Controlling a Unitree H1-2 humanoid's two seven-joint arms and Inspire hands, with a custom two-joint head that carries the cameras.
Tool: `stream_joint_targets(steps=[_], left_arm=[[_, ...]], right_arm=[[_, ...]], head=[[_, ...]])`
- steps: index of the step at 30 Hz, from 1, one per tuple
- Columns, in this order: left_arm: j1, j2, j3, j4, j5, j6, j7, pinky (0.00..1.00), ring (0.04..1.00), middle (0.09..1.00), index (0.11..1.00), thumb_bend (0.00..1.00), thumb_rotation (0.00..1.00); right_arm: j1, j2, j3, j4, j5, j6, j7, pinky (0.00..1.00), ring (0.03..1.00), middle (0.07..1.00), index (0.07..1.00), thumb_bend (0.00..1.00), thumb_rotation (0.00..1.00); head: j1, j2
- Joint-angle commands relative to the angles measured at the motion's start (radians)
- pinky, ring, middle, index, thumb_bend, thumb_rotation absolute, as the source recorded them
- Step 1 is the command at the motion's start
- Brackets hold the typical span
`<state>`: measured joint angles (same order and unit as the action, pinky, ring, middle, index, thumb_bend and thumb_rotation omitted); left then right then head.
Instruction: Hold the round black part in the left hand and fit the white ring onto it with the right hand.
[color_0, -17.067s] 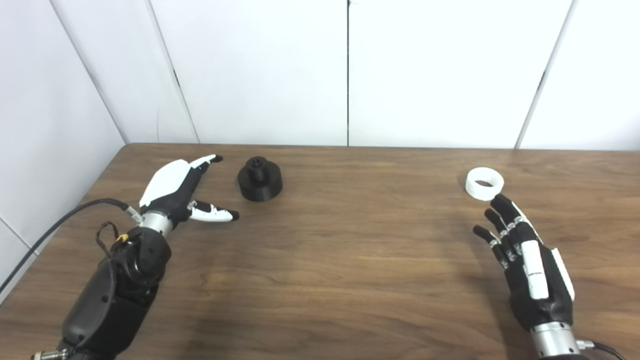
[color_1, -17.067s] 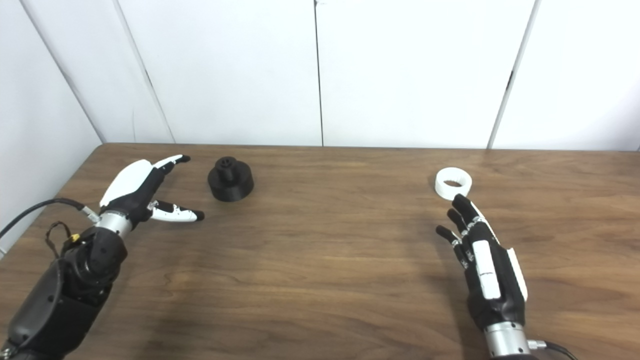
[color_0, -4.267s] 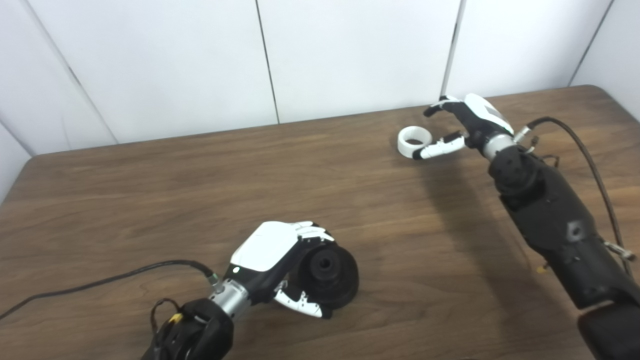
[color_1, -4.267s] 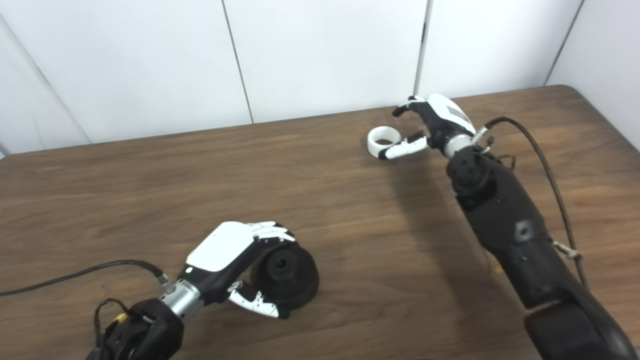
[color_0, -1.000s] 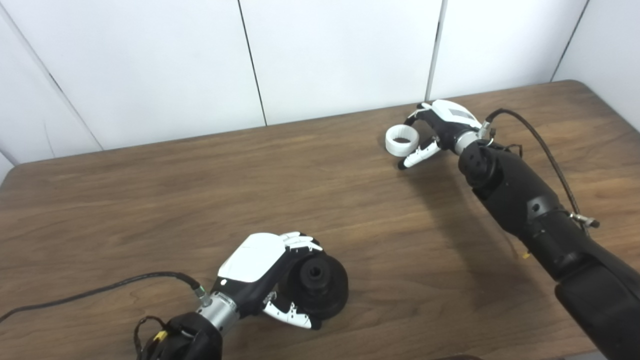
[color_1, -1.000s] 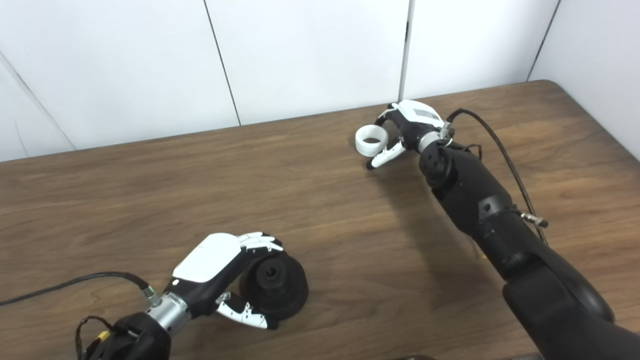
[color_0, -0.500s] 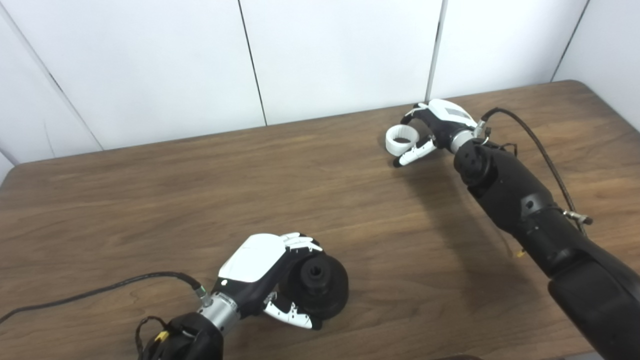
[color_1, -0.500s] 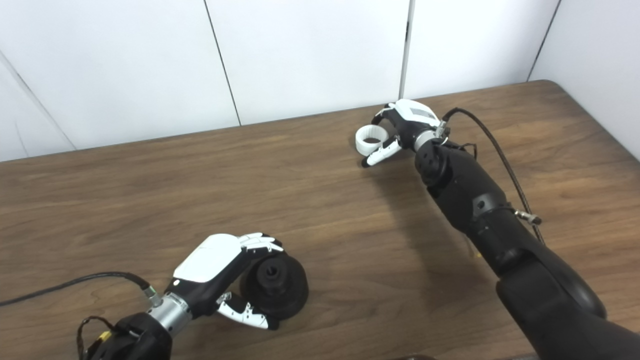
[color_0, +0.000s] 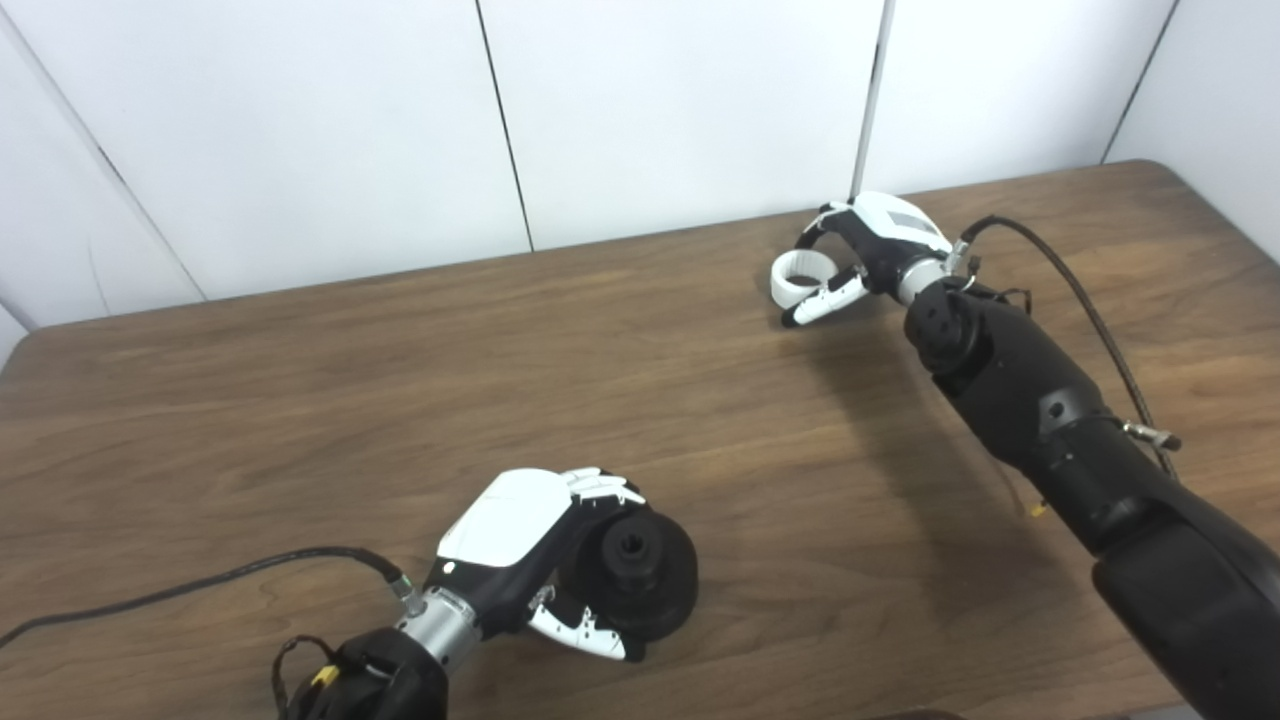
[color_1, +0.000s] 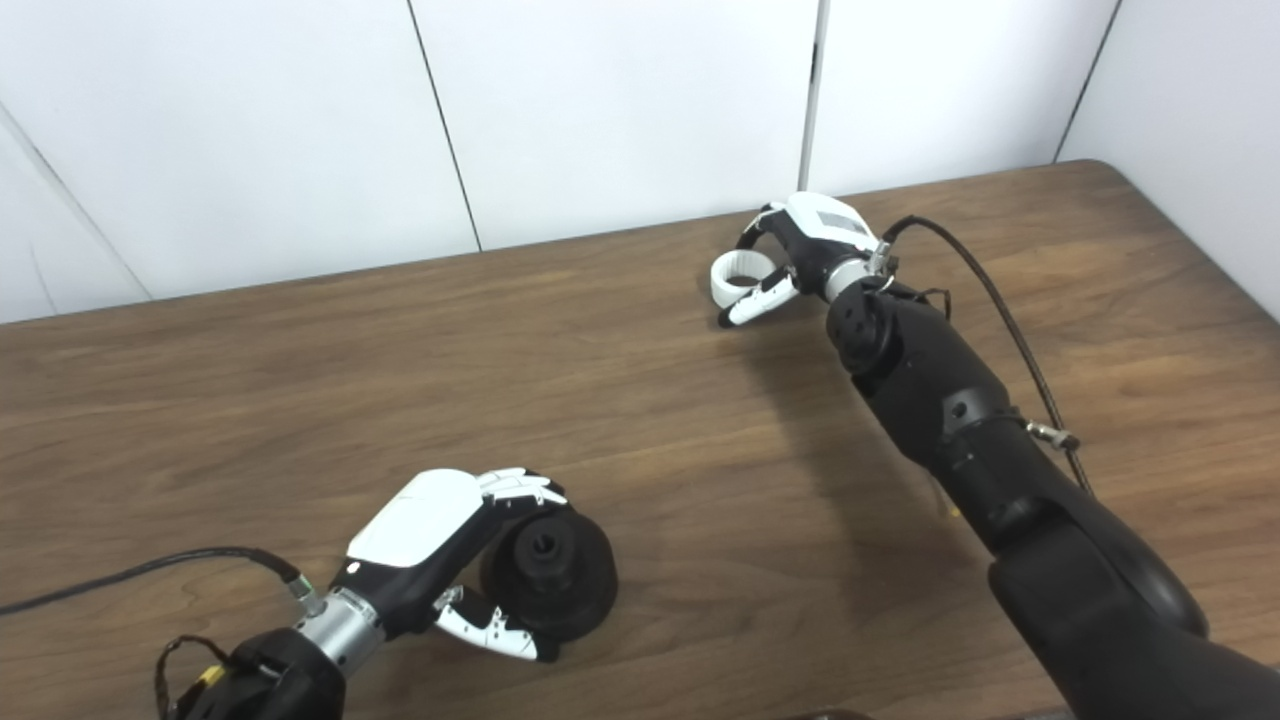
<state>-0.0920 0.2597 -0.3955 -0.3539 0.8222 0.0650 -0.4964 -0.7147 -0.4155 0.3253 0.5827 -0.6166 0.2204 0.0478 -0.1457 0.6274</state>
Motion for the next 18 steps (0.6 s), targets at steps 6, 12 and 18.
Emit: stream_joint_targets(steps=[6,12,18], left_arm=[[-0.015,0.002,-0.003,-0.028,0.005,-0.004,0.005,0.85,0.902,0.857,0.711,0.85,0.29],[-0.007,0.001,-0.002,-0.017,0.009,-0.02,0.03,0.85,0.894,0.849,0.707,0.86,0.3],[-0.006,0.0,0.0,-0.018,0.007,-0.014,0.03,0.85,0.897,0.853,0.708,0.85,0.29]], right_arm=[[-0.056,-0.004,-0.022,-0.022,0.003,-0.038,-0.034,1.0,0.983,0.913,0.651,0.8,0.29],[-0.055,-0.004,-0.02,-0.016,-0.001,-0.048,-0.043,0.99,0.974,0.907,0.641,0.78,0.26],[-0.054,-0.002,-0.02,-0.013,-0.002,-0.053,-0.047,0.99,0.971,0.904,0.64,0.77,0.24]], head=[[0.0,0.004],[0.0,0.006],[0.0,0.007]])
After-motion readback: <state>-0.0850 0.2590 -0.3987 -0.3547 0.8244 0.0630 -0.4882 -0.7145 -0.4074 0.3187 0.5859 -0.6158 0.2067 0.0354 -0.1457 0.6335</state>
